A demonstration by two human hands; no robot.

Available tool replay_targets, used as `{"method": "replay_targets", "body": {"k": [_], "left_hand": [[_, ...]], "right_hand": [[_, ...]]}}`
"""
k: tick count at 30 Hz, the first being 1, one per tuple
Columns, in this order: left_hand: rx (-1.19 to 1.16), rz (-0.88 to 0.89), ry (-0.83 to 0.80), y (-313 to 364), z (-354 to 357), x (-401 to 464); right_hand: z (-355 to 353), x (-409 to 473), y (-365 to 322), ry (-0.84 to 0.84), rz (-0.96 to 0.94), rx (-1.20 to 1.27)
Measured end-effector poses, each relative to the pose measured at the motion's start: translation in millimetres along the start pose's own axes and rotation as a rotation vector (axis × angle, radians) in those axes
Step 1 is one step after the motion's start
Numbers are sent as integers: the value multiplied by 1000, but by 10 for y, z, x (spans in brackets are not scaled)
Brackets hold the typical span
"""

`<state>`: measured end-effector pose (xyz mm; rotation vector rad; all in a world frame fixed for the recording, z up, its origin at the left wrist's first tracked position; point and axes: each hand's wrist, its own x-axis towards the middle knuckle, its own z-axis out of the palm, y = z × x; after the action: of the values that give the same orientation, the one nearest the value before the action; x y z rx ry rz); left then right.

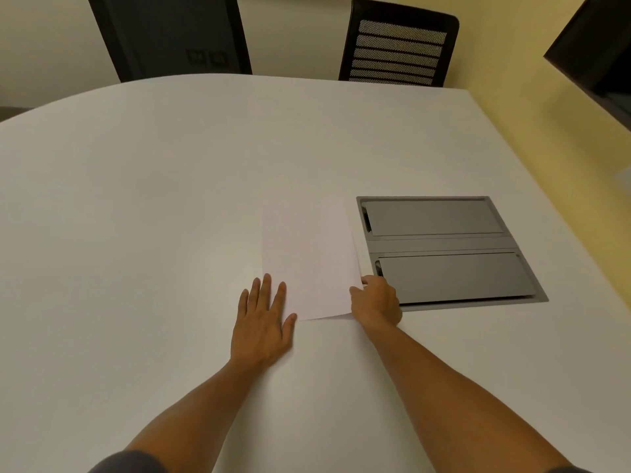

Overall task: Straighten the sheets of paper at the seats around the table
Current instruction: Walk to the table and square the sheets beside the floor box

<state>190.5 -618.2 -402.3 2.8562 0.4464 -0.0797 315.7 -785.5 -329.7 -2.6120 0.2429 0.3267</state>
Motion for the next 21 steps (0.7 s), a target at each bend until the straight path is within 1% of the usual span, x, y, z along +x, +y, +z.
{"method": "replay_targets", "body": {"k": [4, 12, 15, 21], "left_hand": [[5, 0, 10, -21, 27, -13], [-3, -1, 12, -17, 24, -19], [-34, -7, 36, -17, 14, -25], [-47, -17, 29, -18, 19, -15]], "right_hand": [[4, 26, 41, 11, 18, 7], [50, -10, 84, 110, 19, 219], [25, -21, 83, 136, 27, 222], [-15, 56, 156, 144, 81, 242]]}}
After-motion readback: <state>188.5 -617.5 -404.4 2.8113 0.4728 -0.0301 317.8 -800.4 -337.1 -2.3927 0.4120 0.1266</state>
